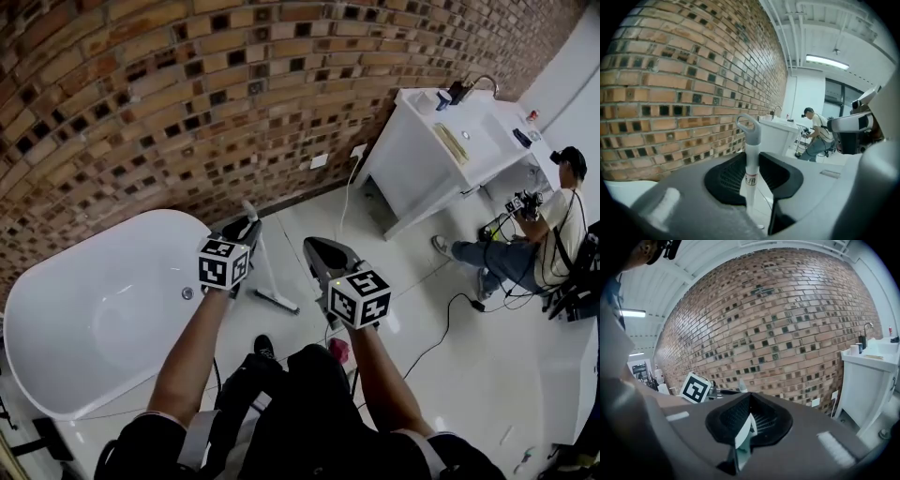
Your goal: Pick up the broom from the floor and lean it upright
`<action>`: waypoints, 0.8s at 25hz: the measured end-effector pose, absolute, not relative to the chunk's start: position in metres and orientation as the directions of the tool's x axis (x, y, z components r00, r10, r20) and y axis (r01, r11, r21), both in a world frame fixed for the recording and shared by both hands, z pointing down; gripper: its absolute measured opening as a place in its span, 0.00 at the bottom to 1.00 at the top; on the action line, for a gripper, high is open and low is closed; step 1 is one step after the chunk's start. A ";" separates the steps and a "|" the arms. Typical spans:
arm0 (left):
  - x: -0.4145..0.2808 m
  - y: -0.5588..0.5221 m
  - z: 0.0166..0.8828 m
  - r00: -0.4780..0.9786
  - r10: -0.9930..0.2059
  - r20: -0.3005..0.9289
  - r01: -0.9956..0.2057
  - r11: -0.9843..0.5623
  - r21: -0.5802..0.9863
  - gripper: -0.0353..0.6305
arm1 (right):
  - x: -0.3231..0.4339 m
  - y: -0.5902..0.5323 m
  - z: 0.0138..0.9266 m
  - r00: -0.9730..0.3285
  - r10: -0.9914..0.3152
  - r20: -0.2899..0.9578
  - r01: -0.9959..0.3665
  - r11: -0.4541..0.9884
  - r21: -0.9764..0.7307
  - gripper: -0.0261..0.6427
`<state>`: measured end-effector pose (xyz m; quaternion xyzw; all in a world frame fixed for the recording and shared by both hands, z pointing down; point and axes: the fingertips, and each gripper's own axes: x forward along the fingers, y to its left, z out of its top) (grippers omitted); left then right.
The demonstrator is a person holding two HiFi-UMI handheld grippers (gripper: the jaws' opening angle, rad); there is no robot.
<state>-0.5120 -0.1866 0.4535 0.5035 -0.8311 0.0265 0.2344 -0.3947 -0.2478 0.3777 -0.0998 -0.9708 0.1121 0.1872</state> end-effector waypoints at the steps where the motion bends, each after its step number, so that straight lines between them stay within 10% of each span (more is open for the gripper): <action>1: -0.525 -0.187 0.454 -0.396 -0.820 0.414 -0.839 0.506 0.199 0.20 | -0.406 -0.248 0.378 -0.904 0.251 0.346 0.170 0.954 -0.247 0.04; 20: -0.719 -0.106 0.474 -0.762 -0.471 0.444 -0.416 0.882 0.222 0.20 | -0.582 -0.238 0.404 -0.669 0.649 0.363 0.573 0.761 -0.304 0.04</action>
